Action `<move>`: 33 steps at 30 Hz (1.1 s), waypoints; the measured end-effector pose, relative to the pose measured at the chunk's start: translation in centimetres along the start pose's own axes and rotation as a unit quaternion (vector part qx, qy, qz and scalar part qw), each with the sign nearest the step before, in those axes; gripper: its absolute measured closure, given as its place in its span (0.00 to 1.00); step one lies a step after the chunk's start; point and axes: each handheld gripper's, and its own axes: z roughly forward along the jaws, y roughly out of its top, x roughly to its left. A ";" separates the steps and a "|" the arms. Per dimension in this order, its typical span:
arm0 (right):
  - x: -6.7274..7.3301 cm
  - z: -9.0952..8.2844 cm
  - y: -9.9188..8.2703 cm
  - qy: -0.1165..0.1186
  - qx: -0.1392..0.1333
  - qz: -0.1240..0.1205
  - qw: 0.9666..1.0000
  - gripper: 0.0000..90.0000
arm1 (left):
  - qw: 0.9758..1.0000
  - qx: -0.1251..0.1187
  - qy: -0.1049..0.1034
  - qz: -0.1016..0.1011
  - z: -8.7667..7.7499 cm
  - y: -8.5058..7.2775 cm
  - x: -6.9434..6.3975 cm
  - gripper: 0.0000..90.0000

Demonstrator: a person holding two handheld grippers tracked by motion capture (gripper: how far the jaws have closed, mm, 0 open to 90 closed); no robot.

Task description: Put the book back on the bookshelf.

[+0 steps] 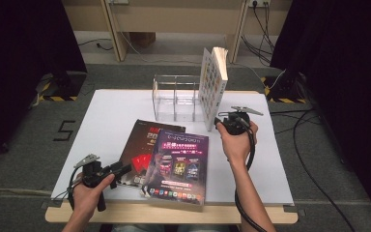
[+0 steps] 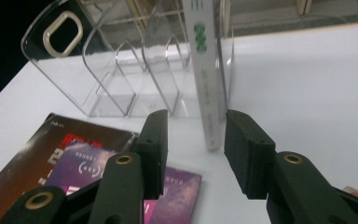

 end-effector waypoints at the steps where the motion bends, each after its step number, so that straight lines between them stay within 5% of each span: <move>1: 0.0 0.1 -0.3 0.002 0.006 -0.001 1.000 0.67 | 1.000 0.000 -0.002 0.003 0.1 0.0 -0.2 0.50; 13: 0.4 2.1 -3.1 0.014 0.069 0.000 0.998 0.69 | 1.000 0.018 -0.012 0.021 1.5 1.2 -1.7 0.54; 21: -0.4 4.0 -4.5 0.014 0.118 0.014 0.993 0.69 | 0.998 0.055 -0.008 0.039 4.7 3.1 -3.2 0.59; 33: -0.7 5.5 -5.3 0.021 0.147 0.019 0.989 0.69 | 0.995 0.100 0.000 0.030 7.8 3.1 -3.9 0.67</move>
